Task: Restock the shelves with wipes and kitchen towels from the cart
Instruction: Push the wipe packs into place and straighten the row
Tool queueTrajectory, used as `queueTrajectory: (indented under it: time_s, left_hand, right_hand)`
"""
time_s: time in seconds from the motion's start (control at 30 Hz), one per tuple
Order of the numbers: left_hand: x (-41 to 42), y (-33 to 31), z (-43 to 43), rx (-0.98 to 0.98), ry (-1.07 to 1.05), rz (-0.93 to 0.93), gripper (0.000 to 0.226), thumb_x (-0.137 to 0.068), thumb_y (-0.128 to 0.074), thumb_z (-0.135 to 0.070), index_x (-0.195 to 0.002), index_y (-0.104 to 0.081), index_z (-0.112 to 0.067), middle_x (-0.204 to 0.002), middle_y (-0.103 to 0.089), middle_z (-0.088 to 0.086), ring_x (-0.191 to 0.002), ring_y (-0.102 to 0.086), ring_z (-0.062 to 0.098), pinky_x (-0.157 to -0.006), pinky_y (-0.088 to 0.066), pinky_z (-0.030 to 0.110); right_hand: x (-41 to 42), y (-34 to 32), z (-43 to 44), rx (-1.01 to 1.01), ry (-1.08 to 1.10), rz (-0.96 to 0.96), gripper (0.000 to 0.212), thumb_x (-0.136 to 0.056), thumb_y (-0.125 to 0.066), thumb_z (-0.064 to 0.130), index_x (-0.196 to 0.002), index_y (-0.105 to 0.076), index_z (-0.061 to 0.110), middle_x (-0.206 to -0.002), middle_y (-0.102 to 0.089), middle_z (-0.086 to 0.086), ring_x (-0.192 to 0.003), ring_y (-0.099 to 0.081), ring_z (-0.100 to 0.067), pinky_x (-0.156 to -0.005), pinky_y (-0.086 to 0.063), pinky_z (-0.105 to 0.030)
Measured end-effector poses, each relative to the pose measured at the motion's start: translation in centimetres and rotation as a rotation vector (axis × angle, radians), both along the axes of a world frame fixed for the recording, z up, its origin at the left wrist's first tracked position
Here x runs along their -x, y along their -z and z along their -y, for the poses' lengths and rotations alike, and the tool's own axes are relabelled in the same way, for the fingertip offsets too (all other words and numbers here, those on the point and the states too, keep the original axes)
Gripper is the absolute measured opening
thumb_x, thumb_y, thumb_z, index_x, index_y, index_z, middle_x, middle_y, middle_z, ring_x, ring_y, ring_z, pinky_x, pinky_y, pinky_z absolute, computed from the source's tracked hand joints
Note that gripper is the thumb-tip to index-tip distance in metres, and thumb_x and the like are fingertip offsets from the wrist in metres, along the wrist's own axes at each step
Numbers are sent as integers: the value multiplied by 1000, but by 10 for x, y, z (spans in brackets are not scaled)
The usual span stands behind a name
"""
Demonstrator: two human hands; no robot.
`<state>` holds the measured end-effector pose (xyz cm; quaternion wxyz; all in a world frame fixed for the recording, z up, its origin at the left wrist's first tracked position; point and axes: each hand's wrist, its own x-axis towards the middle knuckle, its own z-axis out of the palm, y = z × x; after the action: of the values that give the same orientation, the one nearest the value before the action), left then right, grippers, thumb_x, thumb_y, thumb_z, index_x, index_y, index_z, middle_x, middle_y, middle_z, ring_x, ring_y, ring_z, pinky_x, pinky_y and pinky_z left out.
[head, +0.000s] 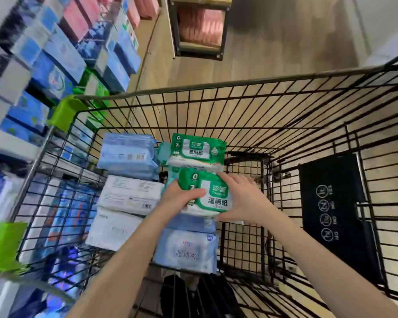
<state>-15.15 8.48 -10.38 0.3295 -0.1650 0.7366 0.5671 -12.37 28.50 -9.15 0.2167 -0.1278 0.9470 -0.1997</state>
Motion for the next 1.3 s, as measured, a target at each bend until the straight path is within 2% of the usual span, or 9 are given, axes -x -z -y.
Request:
queueTrajectory:
  time_s: [0.23,0.57,0.73,0.8,0.87,0.97,1.03,1.17,1.3]
  left_hand:
    - [19,-18,26,-10,-89,-11,17,-86,-68,-16,-102,-64,-19,-96,-68,-3,-90,-62,13,-56,-41,16]
    - [21,2,85,68,-249,-21,14,-84,-69,-14,-93,-66,-23,-87,-72,-10,-86,-66,11,-64,-47,19]
    - [16,6,101,75,-272,-28,13,-87,-65,-16,-94,-64,-27,-86,-68,-16,-76,-61,-3,-58,-42,13]
    - [14,3,98,51,-269,-25,14,-88,-64,-16,-99,-64,-24,-88,-68,-13,-75,-61,-3,-54,-42,10]
    - [17,1,90,7,-274,-13,16,-88,-64,-15,-102,-65,-22,-93,-71,-8,-84,-65,5,-62,-46,15]
    - [24,-3,71,-46,-241,16,12,-88,-65,-20,-98,-66,-25,-91,-73,-15,-92,-66,5,-70,-45,19]
    - [29,-2,60,-47,-138,43,13,-87,-65,-31,-100,-64,-31,-94,-71,-20,-97,-63,3,-72,-43,20]
    - [46,10,45,-93,44,106,40,-91,-45,-62,-119,-55,-35,-124,-56,-19,-114,-49,3,-101,-36,32]
    - [84,27,31,208,-122,-148,50,-99,-37,-49,-129,-51,-12,-130,-53,4,-117,-50,21,-93,-36,31]
  right_hand:
    - [23,32,-20,435,851,188,46,-97,-45,45,-135,-49,20,-133,-51,-1,-116,-45,-11,-95,-38,-30]
    - [104,84,27,574,987,475,65,-85,-70,37,-136,-40,10,-130,-57,-8,-113,-55,-23,-94,-44,-34]
    - [98,78,41,399,1028,135,61,-78,-73,46,-121,-51,9,-105,-56,0,-92,-54,-14,-78,-46,-28]
    - [82,71,47,512,994,138,52,-77,-68,57,-107,-56,16,-102,-60,0,-91,-58,-16,-75,-49,-29]
    - [65,59,57,810,923,448,32,-84,-65,51,-99,-58,23,-100,-65,4,-95,-61,-16,-79,-50,-28]
    - [50,55,59,1076,889,756,65,-63,-81,41,-119,-55,21,-112,-70,-2,-103,-67,-24,-90,-53,-38]
    - [46,56,50,1116,929,737,83,-58,-87,27,-129,-48,12,-115,-69,-10,-101,-68,-28,-86,-56,-39]
    - [37,51,17,1093,1128,630,70,-62,-78,19,-124,-50,5,-102,-72,-10,-84,-71,-23,-71,-57,-32]
    - [20,54,-21,1096,1233,586,75,-62,-83,27,-126,-52,4,-101,-73,-11,-80,-72,-21,-59,-56,-27]
